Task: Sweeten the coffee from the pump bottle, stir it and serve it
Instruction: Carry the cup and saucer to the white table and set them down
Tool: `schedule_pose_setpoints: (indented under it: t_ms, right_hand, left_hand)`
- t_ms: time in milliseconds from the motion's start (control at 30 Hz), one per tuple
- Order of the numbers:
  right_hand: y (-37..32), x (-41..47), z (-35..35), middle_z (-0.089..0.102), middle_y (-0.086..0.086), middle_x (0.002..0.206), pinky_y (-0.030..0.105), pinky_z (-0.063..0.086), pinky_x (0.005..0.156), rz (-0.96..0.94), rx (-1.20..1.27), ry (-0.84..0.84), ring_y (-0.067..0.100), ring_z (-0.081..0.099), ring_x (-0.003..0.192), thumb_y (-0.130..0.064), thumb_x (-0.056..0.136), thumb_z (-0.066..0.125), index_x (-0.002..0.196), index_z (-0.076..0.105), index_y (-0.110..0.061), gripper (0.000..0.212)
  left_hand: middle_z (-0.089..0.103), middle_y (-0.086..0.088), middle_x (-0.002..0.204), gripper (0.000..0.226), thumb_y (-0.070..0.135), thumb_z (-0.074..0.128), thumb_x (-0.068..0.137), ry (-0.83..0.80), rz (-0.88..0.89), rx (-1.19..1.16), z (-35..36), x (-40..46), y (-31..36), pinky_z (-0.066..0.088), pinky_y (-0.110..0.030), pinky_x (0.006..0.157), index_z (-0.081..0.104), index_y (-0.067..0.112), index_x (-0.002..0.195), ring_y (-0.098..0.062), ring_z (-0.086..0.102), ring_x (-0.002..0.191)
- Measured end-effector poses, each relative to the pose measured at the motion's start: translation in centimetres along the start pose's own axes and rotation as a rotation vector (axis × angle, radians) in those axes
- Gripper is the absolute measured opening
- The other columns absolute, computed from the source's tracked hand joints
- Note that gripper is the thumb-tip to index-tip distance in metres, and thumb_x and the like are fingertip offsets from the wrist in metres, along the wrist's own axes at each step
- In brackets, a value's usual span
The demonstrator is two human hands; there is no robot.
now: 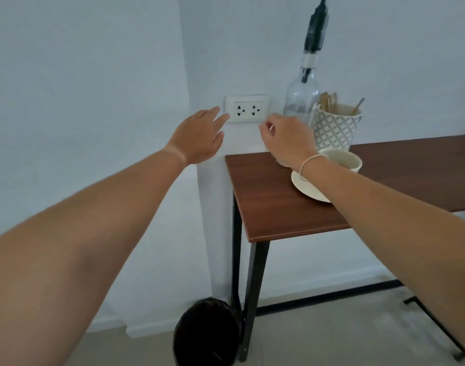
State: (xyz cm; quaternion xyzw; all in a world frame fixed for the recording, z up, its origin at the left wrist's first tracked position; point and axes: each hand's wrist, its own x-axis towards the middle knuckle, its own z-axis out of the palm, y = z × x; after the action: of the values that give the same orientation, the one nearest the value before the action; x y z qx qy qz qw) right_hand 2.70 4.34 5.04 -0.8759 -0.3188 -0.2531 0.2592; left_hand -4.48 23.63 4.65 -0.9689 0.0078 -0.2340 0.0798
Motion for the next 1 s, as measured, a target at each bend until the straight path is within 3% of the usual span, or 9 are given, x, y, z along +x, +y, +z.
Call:
schedule_pose_setpoints:
  t_ms: [200,400,500,600,667,767,867,1000]
  right_hand:
    - [8.4,0.6,-4.7,0.068,0.016,0.082,0.032,0.043,0.064,0.060,-0.061,0.102,0.035,0.062,0.078,-0.031,0.094,0.040,0.087,0.063,-0.006,0.035]
    - [17.5,0.3,-7.1,0.068,0.017,0.085,0.035,0.045,0.066,0.167,-0.043,0.076,0.035,0.060,0.075,-0.028,0.094,0.040,0.092,0.063,-0.003,0.035]
    - [20.9,-0.6,-6.4,0.067,0.016,0.084,0.031,0.041,0.064,0.246,0.010,0.022,0.034,0.059,0.076,-0.028,0.094,0.041,0.088,0.063,0.000,0.036]
    - [23.3,-1.8,-5.1,0.061,0.012,0.078,0.030,0.037,0.064,0.326,0.087,-0.106,0.030,0.054,0.071,-0.026,0.091,0.042,0.078,0.058,-0.005,0.030]
    - [24.4,-2.6,-3.8,0.064,0.014,0.079,0.032,0.043,0.067,0.374,0.165,-0.201,0.031,0.058,0.074,-0.025,0.090,0.043,0.077,0.059,-0.004,0.029]
    - [25.3,-3.5,-2.3,0.069,0.020,0.082,0.042,0.056,0.077,0.452,0.315,-0.278,0.035,0.066,0.077,-0.025,0.089,0.046,0.085,0.065,0.002,0.033]
    - [25.6,-3.7,-1.2,0.067,0.016,0.071,0.039,0.060,0.066,0.525,0.447,-0.314,0.028,0.065,0.056,-0.026,0.088,0.050,0.086,0.068,0.005,0.036]
    - [25.2,-2.9,-0.8,0.067,0.011,0.086,0.020,0.055,0.043,0.638,0.633,-0.434,0.018,0.063,0.052,-0.025,0.083,0.064,0.093,0.066,-0.002,0.025]
  left_hand:
    - [0.037,-0.014,0.148,0.047,0.024,0.035,0.096,-0.004,-0.023,-0.062,0.9,3.3,5.4,0.040,-0.047,0.099,0.034,0.012,0.142,-0.034,0.039,0.129]
    - [0.051,-0.013,0.131,0.043,0.026,0.034,0.097,-0.083,-0.129,-0.181,3.2,5.2,11.5,0.042,-0.048,0.097,0.042,0.012,0.137,-0.031,0.044,0.121]
    - [0.054,-0.015,0.127,0.041,0.026,0.034,0.097,-0.126,-0.212,-0.220,4.3,5.3,13.9,0.041,-0.046,0.097,0.048,0.012,0.132,-0.032,0.048,0.117]
    - [0.058,-0.016,0.125,0.038,0.026,0.037,0.096,-0.194,-0.319,-0.340,5.4,5.1,16.1,0.039,-0.035,0.097,0.055,0.012,0.126,-0.031,0.053,0.114]
    - [0.058,-0.011,0.129,0.037,0.029,0.040,0.095,-0.297,-0.433,-0.455,6.0,4.8,17.1,0.037,-0.029,0.094,0.056,0.014,0.125,-0.027,0.054,0.113]
    - [0.061,-0.009,0.117,0.037,0.034,0.042,0.094,-0.363,-0.613,-0.609,6.4,4.5,18.3,0.047,-0.024,0.072,0.058,0.017,0.123,-0.021,0.062,0.086]
    - [0.061,-0.010,0.110,0.038,0.032,0.043,0.094,-0.357,-0.730,-0.734,6.4,4.7,18.8,0.046,-0.018,0.052,0.057,0.013,0.124,-0.013,0.059,0.074]
    - [0.056,-0.014,0.121,0.041,0.026,0.051,0.092,-0.413,-0.878,-0.962,6.3,5.3,19.3,0.051,-0.018,0.053,0.054,0.003,0.126,-0.014,0.057,0.076]
